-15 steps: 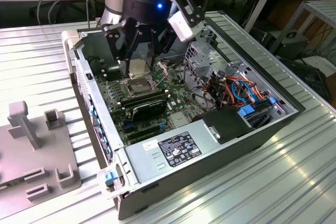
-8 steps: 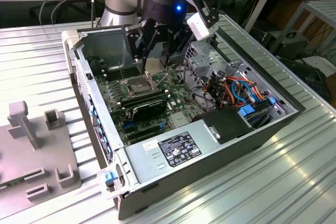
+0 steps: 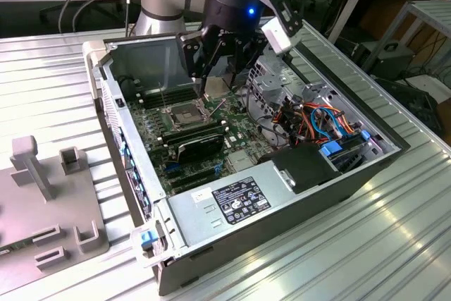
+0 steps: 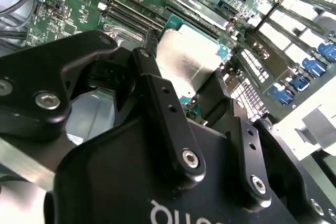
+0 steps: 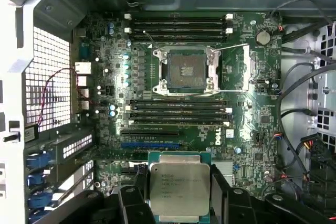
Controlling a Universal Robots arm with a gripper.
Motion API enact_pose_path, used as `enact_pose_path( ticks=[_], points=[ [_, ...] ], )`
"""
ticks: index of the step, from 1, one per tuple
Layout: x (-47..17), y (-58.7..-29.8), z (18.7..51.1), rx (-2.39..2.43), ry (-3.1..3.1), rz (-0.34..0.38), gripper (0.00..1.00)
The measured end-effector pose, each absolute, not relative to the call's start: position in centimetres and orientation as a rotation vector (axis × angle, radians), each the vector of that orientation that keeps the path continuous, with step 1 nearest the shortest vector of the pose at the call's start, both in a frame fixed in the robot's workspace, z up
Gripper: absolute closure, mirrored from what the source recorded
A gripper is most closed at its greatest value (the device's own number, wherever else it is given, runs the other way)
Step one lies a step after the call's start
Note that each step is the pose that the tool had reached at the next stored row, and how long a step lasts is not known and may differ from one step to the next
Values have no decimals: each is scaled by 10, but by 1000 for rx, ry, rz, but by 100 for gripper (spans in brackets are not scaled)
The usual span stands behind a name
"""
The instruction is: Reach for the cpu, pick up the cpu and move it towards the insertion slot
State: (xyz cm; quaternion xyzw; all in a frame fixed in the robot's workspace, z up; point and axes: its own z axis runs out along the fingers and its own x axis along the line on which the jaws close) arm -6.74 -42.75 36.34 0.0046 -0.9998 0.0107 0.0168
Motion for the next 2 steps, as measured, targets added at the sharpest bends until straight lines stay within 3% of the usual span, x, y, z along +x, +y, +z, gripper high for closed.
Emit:
enact_pose_path(
  ticks=[2],
  points=[
    [-67,-427,363,14,-3108,33,45]
  ],
)
